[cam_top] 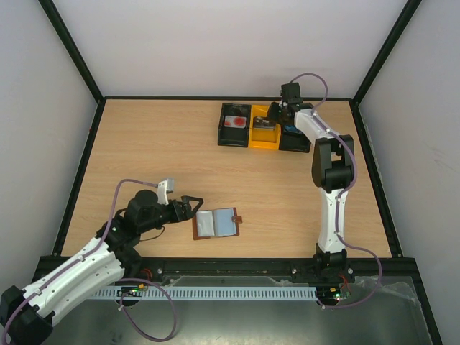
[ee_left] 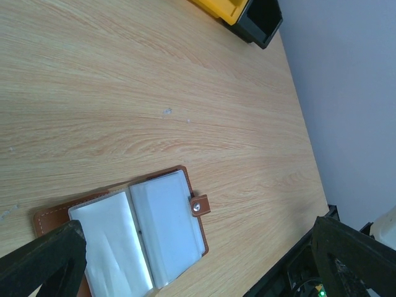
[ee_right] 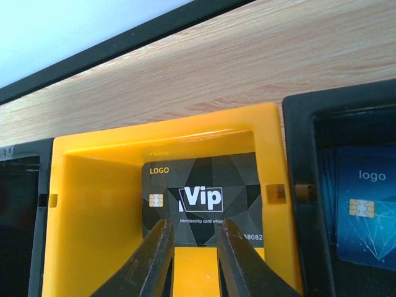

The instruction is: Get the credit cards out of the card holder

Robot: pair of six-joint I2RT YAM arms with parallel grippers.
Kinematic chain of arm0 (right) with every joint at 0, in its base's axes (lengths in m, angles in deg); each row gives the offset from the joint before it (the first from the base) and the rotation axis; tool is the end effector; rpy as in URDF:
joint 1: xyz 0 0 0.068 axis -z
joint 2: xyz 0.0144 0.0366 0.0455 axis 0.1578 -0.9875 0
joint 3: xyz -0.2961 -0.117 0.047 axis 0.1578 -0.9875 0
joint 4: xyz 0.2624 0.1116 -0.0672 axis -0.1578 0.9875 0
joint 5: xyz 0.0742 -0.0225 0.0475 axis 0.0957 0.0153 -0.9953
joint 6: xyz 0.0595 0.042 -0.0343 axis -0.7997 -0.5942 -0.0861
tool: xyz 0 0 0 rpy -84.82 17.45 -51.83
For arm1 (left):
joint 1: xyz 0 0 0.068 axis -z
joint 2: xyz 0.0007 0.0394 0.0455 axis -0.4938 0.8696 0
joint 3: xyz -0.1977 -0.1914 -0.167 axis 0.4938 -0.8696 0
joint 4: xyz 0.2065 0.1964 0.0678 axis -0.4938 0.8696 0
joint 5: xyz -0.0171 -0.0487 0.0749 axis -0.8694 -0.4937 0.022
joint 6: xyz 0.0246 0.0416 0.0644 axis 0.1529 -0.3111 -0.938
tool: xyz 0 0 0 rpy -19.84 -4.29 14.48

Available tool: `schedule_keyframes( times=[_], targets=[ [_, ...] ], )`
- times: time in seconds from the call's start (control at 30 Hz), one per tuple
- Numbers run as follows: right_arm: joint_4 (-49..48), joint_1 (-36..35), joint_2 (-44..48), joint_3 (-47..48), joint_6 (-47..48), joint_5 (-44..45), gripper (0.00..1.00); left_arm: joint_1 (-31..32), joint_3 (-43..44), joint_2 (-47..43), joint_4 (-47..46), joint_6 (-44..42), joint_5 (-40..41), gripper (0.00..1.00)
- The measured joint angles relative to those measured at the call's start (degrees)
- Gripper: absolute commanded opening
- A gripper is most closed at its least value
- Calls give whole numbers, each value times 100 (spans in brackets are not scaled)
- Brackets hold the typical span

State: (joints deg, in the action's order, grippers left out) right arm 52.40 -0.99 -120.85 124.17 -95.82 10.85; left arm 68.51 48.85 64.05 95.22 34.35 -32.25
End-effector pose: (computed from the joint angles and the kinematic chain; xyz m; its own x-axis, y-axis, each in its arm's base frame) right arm 0.5892 0.1248 0.2084 -0.7720 0.2882 -0.5665 -0.0377 0.8689 0.4935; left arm 0.1232 -0.1181 0.2205 -0.7727 -0.3453 -0.5327 0.2656 0.5863 -0.7653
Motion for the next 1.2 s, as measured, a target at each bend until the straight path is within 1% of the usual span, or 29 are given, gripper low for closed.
schedule_keyframes(
  times=[0.17, 0.27, 0.33, 0.53, 0.67, 0.9, 0.97, 1.03, 1.07, 1.2],
  targets=[
    [52, 0, 111, -85, -68, -15, 31, 0, 70, 160, 50, -7, 9, 100],
    [48, 0, 452, -463, -168, -101, 36, 0, 186, 212, 120, -11, 55, 100],
    [-20, -2, 820, -879, -225, -175, 40, 0, 289, 221, 197, -28, 103, 100],
    [-350, -81, 2149, -2328, -426, -385, 51, 0, 811, 273, 555, -114, 376, 100],
    [-516, -299, 3021, -3202, -498, -472, 65, -11, 1202, 369, 815, -144, 636, 100],
    [-789, -798, 4826, -4784, -649, -612, 76, -11, 1567, 455, 1204, -216, 951, 100],
    [-811, -898, 5418, -5217, -688, -636, 83, -11, 1646, 457, 1305, -245, 1036, 100],
    [-793, -953, 5971, -5523, -772, -686, 84, -11, 1805, 463, 1425, -275, 1113, 100],
    [-787, -966, 6199, -5635, -774, -713, 98, -11, 1906, 463, 1462, -293, 1147, 100],
    [-763, -979, 7372, -6126, -872, -804, 98, -11, 2269, 450, 1482, -367, 1270, 100]
  ],
)
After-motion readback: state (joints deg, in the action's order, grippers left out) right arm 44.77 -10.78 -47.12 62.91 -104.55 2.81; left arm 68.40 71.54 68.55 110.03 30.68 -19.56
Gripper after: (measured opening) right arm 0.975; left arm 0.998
